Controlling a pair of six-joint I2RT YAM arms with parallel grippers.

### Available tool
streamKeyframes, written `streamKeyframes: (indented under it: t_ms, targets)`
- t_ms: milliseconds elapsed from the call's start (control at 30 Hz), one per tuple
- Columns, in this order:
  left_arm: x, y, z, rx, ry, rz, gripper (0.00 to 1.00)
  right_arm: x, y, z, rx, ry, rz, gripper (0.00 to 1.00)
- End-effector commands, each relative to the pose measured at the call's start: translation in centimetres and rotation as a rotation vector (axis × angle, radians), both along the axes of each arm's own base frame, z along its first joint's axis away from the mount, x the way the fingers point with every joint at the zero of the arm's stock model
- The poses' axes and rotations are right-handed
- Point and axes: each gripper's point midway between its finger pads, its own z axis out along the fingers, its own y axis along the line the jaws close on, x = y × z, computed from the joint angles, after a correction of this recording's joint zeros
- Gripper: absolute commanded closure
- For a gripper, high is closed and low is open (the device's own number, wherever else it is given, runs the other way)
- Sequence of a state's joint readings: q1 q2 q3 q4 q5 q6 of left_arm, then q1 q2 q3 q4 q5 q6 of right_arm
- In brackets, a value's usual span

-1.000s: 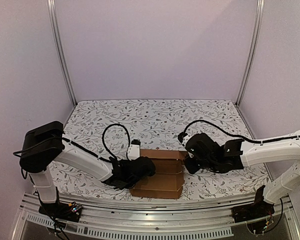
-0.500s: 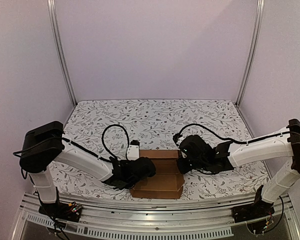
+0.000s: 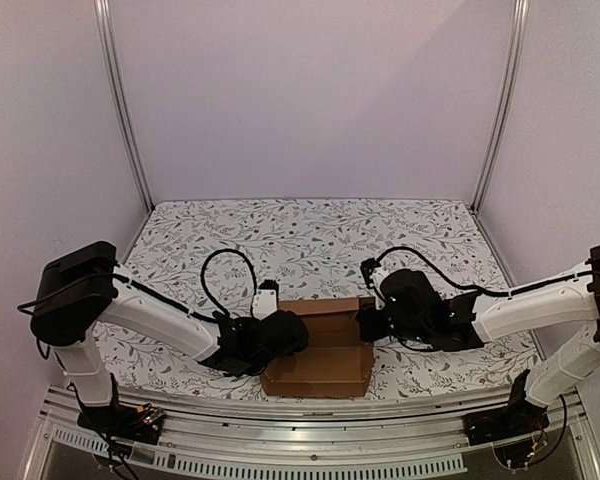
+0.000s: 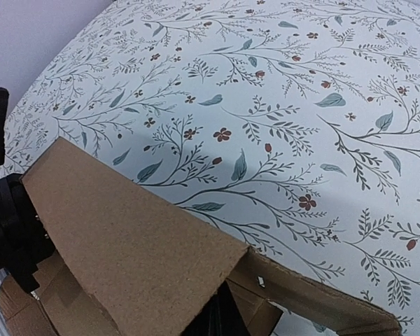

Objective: Fold the paper box

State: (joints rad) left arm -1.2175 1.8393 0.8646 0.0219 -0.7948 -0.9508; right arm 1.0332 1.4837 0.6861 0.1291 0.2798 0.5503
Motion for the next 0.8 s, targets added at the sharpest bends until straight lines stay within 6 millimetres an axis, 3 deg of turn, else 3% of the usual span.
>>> streamKeyframes:
  t_ms: [0,267,433,667,767]
  targets:
    - [-1.0,-1.3,0.6,-0.091,0.047,-0.049,1.0,-0.4,0.8,3.9,0.182,-0.046,0.022,1.0]
    - [-0.8,-2.0,1.5,-0.191,0.079,-0.069,1.0,-1.7,0.5,8.2,0.299,-0.086,0.072,1.0]
    - [-0.3,-2.5,2.1,-0.227,0.086,-0.077,1.0,-2.4,0.6,9.8,0.309,-0.1,0.123,1.0]
    - [2.0,-0.9,1.7,-0.299,0.107,-0.043,1.0,-4.2,-0.5,11.0,0.218,-0.112,0.224,1.0]
    - [2.8,-0.1,1.6,-0.319,0.112,-0.033,1.0,-5.5,-1.3,13.3,0.255,-0.166,0.28,1.0]
